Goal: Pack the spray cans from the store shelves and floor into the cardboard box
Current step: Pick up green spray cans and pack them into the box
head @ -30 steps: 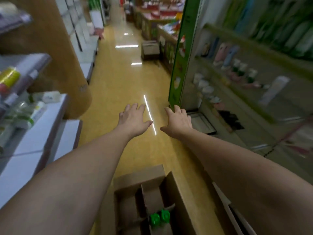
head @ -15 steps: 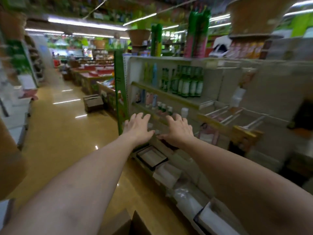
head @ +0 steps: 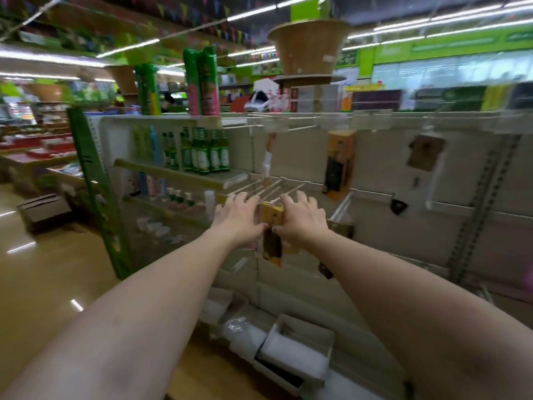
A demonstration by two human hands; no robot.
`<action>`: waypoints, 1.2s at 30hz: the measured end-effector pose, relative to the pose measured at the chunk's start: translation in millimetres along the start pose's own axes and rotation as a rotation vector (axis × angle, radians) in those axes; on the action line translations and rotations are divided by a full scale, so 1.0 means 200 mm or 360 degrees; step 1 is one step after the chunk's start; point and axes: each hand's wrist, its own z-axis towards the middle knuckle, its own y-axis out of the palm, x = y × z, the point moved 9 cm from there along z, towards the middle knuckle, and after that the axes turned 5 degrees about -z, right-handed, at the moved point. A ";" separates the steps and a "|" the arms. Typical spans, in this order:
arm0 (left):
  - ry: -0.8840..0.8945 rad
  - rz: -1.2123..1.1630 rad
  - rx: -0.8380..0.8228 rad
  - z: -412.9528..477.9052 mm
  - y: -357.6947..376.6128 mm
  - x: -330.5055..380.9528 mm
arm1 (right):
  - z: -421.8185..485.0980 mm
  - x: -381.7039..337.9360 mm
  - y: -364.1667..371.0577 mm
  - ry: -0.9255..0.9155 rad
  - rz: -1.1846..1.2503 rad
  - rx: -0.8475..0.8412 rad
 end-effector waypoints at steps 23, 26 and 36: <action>0.1053 -0.0209 -0.0352 -0.27 0.51 1.44 | -1.01 1.20 -0.17 0.1163 -0.0237 0.0030; 0.1120 -0.0246 -0.0459 -0.35 0.64 1.44 | -1.15 1.22 -0.06 0.1283 -0.0216 -0.0031; 0.1222 -0.0293 -0.0823 -0.58 1.14 1.43 | -1.52 1.36 0.45 0.1608 -0.0209 -0.0312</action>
